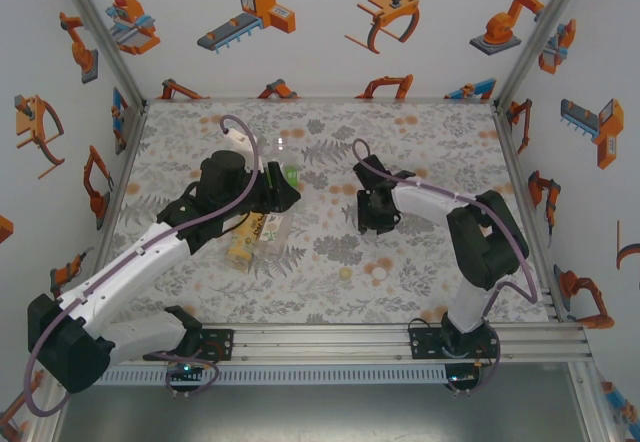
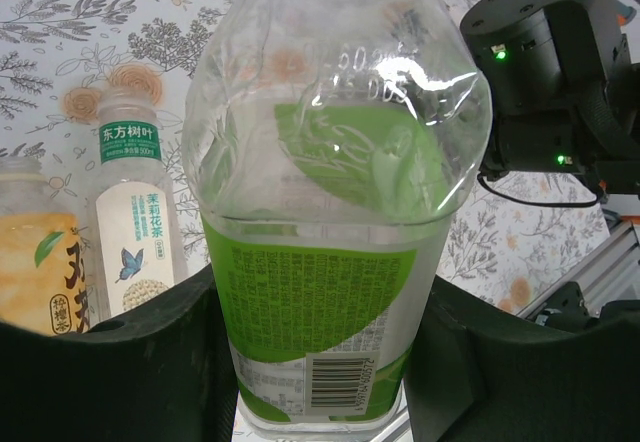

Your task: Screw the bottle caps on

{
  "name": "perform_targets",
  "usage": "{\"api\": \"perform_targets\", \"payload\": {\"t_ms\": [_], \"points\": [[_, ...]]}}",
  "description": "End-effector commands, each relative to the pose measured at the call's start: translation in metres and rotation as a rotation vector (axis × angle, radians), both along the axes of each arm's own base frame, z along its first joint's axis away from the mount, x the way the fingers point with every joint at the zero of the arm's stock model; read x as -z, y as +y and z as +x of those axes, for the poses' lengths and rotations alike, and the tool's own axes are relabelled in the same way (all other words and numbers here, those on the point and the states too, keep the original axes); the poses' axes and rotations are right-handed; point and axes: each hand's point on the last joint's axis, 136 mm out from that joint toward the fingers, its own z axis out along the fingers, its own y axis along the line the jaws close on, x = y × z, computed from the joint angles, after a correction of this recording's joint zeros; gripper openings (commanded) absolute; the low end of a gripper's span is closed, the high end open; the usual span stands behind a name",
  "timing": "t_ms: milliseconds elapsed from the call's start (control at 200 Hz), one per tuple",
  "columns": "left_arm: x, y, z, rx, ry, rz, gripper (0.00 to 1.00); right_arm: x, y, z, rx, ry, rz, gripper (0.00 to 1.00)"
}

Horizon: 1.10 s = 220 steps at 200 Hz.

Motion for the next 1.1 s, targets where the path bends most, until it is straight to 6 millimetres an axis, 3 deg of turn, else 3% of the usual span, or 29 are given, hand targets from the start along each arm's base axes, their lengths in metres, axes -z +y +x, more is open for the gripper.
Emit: {"api": "perform_targets", "payload": {"t_ms": [0, 340, 566, 1097], "points": [[-0.0261, -0.0036, 0.0019, 0.004, -0.039, -0.071, 0.00, 0.0173, -0.0017, -0.0151, -0.026, 0.056, -0.053, 0.42], [-0.0238, -0.0008, 0.0008, -0.009, -0.032, -0.079, 0.00, 0.0188, 0.0037, -0.0165, -0.039, 0.052, -0.056, 0.38], [-0.0223, -0.0006, -0.0003, -0.007, -0.028, -0.074, 0.00, 0.0229, 0.0050, -0.0139, -0.046, 0.055, -0.064, 0.43], [-0.0220, 0.0012, -0.0009, -0.015, -0.027, -0.080, 0.00, 0.0268, 0.0049, -0.0118, -0.051, 0.057, -0.077, 0.42]]}}
